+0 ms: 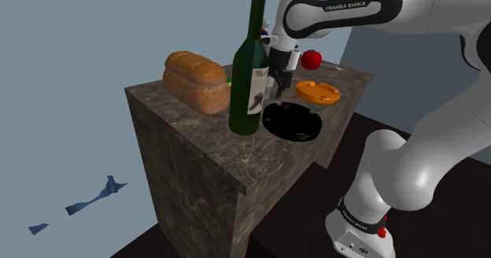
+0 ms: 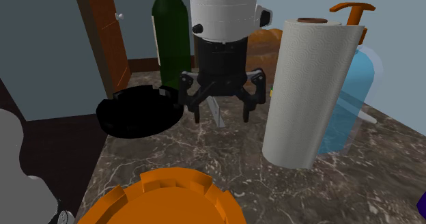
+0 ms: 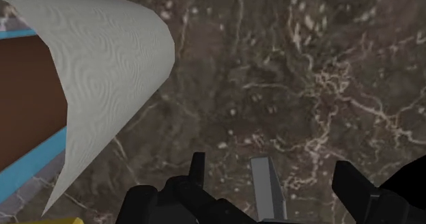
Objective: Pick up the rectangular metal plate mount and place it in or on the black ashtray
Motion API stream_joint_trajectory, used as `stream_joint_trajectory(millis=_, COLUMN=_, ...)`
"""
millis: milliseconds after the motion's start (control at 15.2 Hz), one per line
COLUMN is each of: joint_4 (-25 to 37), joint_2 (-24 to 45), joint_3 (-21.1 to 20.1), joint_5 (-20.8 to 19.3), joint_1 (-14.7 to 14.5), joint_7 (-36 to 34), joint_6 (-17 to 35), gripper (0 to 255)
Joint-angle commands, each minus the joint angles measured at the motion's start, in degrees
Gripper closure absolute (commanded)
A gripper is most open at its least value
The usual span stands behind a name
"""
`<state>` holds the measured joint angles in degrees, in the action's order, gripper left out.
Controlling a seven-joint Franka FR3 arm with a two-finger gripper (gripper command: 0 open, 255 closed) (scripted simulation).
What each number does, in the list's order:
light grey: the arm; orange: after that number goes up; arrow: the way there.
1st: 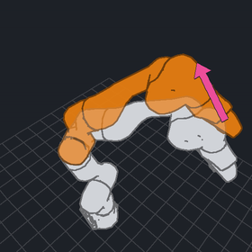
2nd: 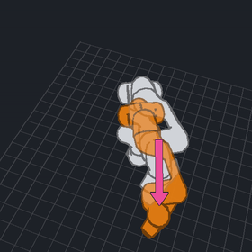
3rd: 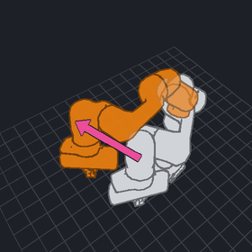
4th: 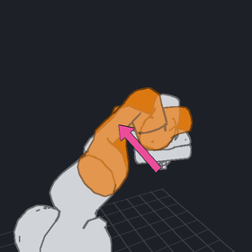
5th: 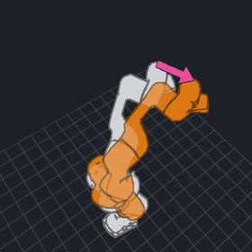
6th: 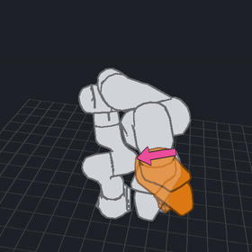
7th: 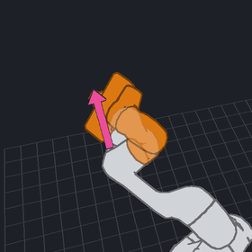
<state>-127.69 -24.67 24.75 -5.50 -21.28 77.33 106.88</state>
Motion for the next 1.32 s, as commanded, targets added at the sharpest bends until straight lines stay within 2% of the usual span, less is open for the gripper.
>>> stream_joint_trajectory(millis=0, joint_4=-1.2, joint_2=0.3, joint_3=0.1, joint_5=0.0, joint_1=-0.1, joint_7=0.0, joint_6=1.5, gripper=0)
stream_joint_trajectory(millis=594, joint_4=-1.6, joint_2=0.4, joint_3=0.1, joint_5=0.0, joint_1=-0.1, joint_7=0.0, joint_6=2.0, gripper=0)
stream_joint_trajectory(millis=660, joint_4=-1.6, joint_2=0.4, joint_3=0.1, joint_5=0.0, joint_1=-0.1, joint_7=0.0, joint_6=2.0, gripper=255)
stream_joint_trajectory(millis=1254, joint_4=-1.6, joint_2=0.4, joint_3=0.1, joint_5=0.0, joint_1=-0.1, joint_7=0.0, joint_6=2.0, gripper=255)
